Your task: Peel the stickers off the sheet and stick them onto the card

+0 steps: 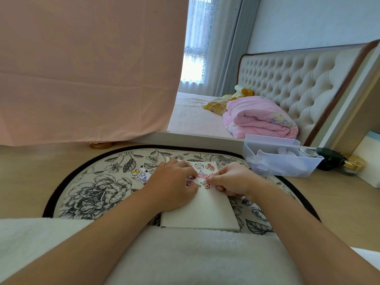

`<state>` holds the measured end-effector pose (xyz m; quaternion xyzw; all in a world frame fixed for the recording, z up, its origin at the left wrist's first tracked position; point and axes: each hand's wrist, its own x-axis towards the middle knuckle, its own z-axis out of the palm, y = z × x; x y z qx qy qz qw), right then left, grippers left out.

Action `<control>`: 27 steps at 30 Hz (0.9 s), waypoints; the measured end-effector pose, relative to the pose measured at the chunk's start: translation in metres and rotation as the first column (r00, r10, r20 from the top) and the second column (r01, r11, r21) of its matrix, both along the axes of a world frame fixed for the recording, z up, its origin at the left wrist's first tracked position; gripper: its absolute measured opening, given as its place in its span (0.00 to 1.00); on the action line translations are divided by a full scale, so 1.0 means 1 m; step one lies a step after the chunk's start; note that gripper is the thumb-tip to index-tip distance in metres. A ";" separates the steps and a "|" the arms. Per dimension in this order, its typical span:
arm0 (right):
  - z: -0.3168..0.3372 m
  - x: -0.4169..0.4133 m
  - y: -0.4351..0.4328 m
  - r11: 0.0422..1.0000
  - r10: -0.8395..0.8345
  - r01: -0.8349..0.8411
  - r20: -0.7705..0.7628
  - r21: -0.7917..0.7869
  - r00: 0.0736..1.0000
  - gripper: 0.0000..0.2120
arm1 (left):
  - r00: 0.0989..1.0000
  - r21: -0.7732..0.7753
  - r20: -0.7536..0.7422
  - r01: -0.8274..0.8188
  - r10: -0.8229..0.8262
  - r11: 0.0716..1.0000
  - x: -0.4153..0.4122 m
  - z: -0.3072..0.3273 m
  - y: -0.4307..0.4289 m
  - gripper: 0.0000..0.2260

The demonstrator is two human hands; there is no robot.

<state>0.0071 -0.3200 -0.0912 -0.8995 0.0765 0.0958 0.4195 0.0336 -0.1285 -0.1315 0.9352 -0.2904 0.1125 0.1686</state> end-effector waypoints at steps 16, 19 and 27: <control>-0.005 0.002 0.006 0.997 -0.039 0.043 0.057 -0.071 0.998 0.07 | 0.990 -0.086 0.051 0.134 -0.130 0.987 -0.001 -0.001 0.001 0.10; -0.004 0.002 0.005 0.983 -0.033 0.052 0.106 -0.178 0.994 0.07 | 0.989 -0.068 0.059 0.138 -0.134 0.988 -0.001 -0.002 0.001 0.11; -0.007 -0.022 -0.003 0.861 0.161 0.021 0.311 -0.509 0.937 0.13 | 0.989 -0.041 0.084 0.128 -0.125 0.991 -0.003 -0.002 0.001 0.12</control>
